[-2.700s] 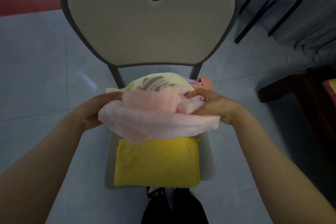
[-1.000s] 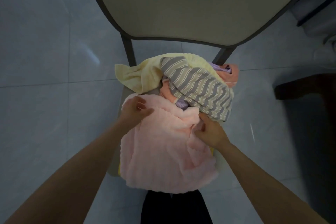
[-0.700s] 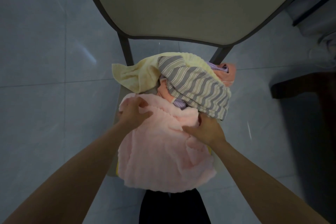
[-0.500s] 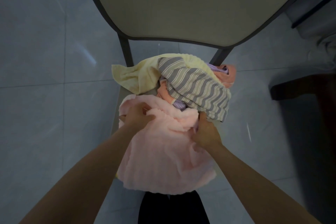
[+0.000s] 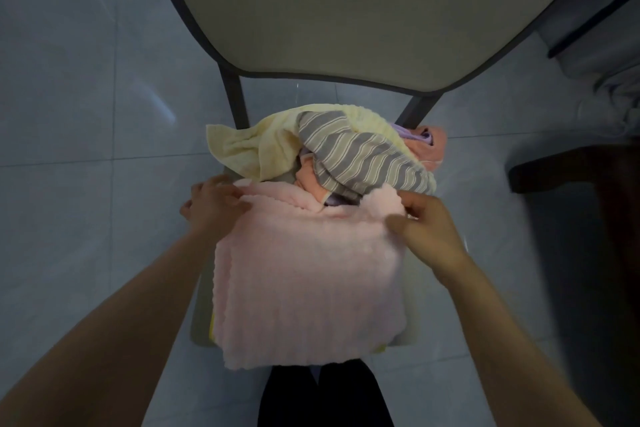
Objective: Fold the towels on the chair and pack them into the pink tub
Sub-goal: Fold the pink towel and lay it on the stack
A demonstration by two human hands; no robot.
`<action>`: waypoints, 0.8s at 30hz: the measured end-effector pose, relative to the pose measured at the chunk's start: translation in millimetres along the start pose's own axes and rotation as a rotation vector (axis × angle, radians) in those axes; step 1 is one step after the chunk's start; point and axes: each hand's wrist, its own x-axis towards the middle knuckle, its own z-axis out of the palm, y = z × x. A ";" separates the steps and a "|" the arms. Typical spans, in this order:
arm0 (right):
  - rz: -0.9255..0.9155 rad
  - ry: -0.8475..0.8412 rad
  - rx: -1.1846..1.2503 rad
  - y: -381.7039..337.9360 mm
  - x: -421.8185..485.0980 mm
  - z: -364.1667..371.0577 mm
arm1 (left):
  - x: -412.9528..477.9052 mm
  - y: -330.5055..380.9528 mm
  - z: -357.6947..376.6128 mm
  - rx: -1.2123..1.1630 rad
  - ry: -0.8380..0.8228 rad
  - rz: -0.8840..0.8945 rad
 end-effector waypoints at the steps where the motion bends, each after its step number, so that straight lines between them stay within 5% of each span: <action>1: 0.006 -0.018 0.115 -6.0 4.7 9.6 | -1.0 2.5 -0.5 0.013 -0.012 -0.007; 5: 0.098 -0.022 0.310 2.3 29.9 53.8 | -10.2 -0.4 -8.8 -0.321 0.033 0.015; 8: 0.193 -0.023 0.117 18.9 37.7 79.1 | -29.3 -8.8 -15.1 -0.527 0.047 0.096; 11: 0.063 -0.051 -0.257 37.1 27.5 89.1 | -50.0 -21.9 -6.1 -0.621 -0.128 0.092; 14: -0.202 -0.114 -0.597 54.9 6.1 86.8 | -64.3 -41.5 3.7 -0.428 -0.128 0.306; 18: -0.515 -0.065 -0.969 68.0 5.9 77.6 | -75.6 -50.3 3.0 0.114 0.181 0.888; 20: -0.556 -0.133 -1.040 66.6 11.7 77.7 | -82.1 -44.3 -3.9 0.262 0.305 0.921; 24: -0.712 -0.247 -1.088 76.1 1.7 82.1 | -85.6 -38.4 -8.7 0.254 0.289 0.726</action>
